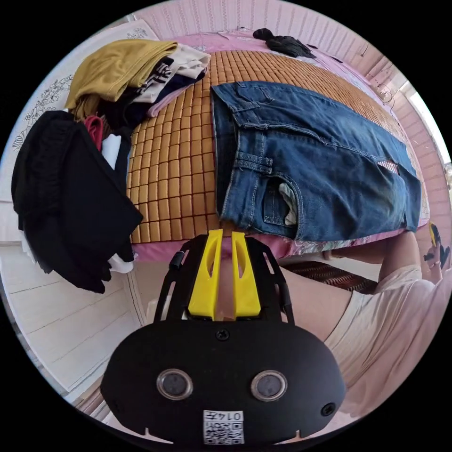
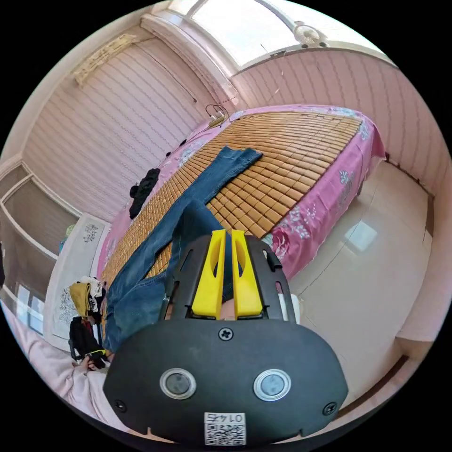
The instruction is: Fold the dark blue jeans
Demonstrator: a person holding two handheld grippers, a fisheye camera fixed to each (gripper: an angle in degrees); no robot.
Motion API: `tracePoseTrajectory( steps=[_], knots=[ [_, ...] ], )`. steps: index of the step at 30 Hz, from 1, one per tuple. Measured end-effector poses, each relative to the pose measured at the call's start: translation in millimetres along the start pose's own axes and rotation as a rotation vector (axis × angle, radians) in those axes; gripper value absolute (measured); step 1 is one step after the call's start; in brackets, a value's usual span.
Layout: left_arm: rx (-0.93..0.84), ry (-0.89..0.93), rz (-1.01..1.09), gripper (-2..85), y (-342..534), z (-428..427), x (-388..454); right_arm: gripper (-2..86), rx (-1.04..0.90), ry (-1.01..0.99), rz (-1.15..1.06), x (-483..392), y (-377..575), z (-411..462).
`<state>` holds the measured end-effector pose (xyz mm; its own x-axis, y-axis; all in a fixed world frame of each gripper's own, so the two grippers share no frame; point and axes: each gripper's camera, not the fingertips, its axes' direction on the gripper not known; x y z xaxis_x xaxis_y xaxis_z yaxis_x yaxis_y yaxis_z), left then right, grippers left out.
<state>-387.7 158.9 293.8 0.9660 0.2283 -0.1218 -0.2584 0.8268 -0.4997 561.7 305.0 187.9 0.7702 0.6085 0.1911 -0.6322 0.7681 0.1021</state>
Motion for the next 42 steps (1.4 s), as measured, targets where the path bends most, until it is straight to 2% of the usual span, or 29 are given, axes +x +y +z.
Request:
tracePoseTrajectory(
  steps=[2, 7, 11, 14, 17, 19, 21, 23, 25, 27, 31, 32, 35, 38, 40, 42],
  knots=[
    [0.069, -0.038, 0.001, -0.3, -10, -18, 5, 0.8, -0.084, -0.007, -0.180, -46, -32, 39],
    [0.204, -0.035, 0.069, -0.9, -88, -13, 72, 0.1, -0.197, -0.030, -0.409, -148, -77, 161],
    [0.218, 0.028, -0.090, -1.0, -146, 39, 107, -0.5, -0.379, 0.107, -0.391, -186, -84, 262],
    [0.196, -0.033, -0.081, -0.9, -165, 40, 115, -0.7, -0.312, 0.049, -0.329, -193, -88, 273],
    [0.155, -0.156, 0.000, -0.9, -177, 43, 120, -0.6, -0.357, -0.008, -0.373, -215, -88, 290],
    [0.140, -0.164, -0.046, -0.9, -183, 46, 110, -0.6, -0.380, -0.032, -0.405, -230, -84, 299],
    [0.114, -0.131, -0.089, -0.9, -192, 48, 99, -0.4, -0.387, -0.053, -0.399, -238, -83, 296],
    [0.092, -0.115, -0.052, -0.8, -196, 43, 101, 0.0, -0.276, -0.103, -0.412, -241, -77, 254],
    [0.170, -0.180, -0.033, -0.8, -188, 25, 111, 1.0, -0.251, -0.156, -0.441, -239, -63, 211],
    [0.298, -0.151, 0.037, -0.8, -161, -6, 135, 4.4, -0.283, -0.156, -0.481, -232, -36, 175],
    [0.339, 0.030, 0.204, -0.9, -110, -33, 200, 14.1, -0.486, -0.001, -0.539, -215, 45, 150],
    [0.325, 0.100, 0.254, -0.9, -94, -35, 227, 15.6, -0.482, 0.037, -0.572, -212, 62, 149],
    [0.289, 0.223, 0.346, -0.8, -68, -30, 293, 14.2, -0.418, 0.154, -0.674, -218, 76, 145],
    [0.230, 0.234, 0.361, -0.8, -67, -12, 337, 8.5, -0.419, 0.189, -0.610, -205, 62, 140],
    [0.170, 0.223, 0.364, -0.8, -72, 2, 353, 4.0, -0.448, 0.058, -0.523, -184, 45, 130],
    [0.143, 0.175, 0.389, -0.8, -73, 11, 366, 3.2, -0.419, -0.113, -0.402, -161, 24, 106]
  ],
)
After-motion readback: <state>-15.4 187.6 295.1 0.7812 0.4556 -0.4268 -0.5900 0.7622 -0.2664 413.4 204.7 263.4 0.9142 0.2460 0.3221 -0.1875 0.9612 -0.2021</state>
